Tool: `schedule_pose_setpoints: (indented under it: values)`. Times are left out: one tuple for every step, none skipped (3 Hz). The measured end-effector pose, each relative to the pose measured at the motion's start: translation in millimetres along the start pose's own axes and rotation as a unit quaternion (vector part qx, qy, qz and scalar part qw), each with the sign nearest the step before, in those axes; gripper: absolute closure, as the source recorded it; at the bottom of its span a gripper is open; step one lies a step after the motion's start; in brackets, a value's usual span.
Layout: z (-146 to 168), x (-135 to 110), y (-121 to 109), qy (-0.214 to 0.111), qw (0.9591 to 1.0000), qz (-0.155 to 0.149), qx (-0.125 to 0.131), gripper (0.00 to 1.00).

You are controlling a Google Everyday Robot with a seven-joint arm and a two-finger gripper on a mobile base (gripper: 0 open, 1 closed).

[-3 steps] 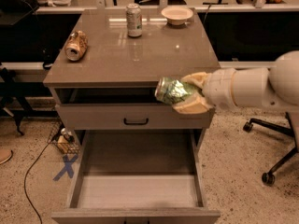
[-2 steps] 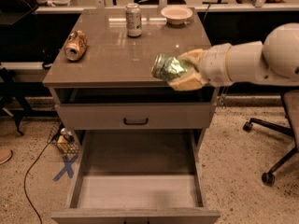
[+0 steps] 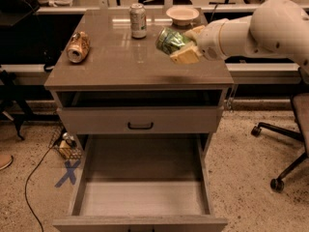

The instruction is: Pick green can from middle drawer and place on counter

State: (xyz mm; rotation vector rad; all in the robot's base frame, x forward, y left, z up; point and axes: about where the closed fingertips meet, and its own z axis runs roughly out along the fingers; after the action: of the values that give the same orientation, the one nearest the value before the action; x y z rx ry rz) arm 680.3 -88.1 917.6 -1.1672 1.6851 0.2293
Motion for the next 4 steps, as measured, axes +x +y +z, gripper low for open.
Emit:
schedule_pose_setpoints:
  values:
    - [23, 10, -28, 0.015, 0.999, 0.036, 0.021, 1.0]
    - [46, 19, -44, 0.019, 0.9975, 0.066, 0.019, 0.81]
    - [68, 27, -53, 0.017, 0.9961, 0.086, 0.01, 0.58]
    - [87, 34, -58, 0.016, 0.9949, 0.1, 0.0, 0.36]
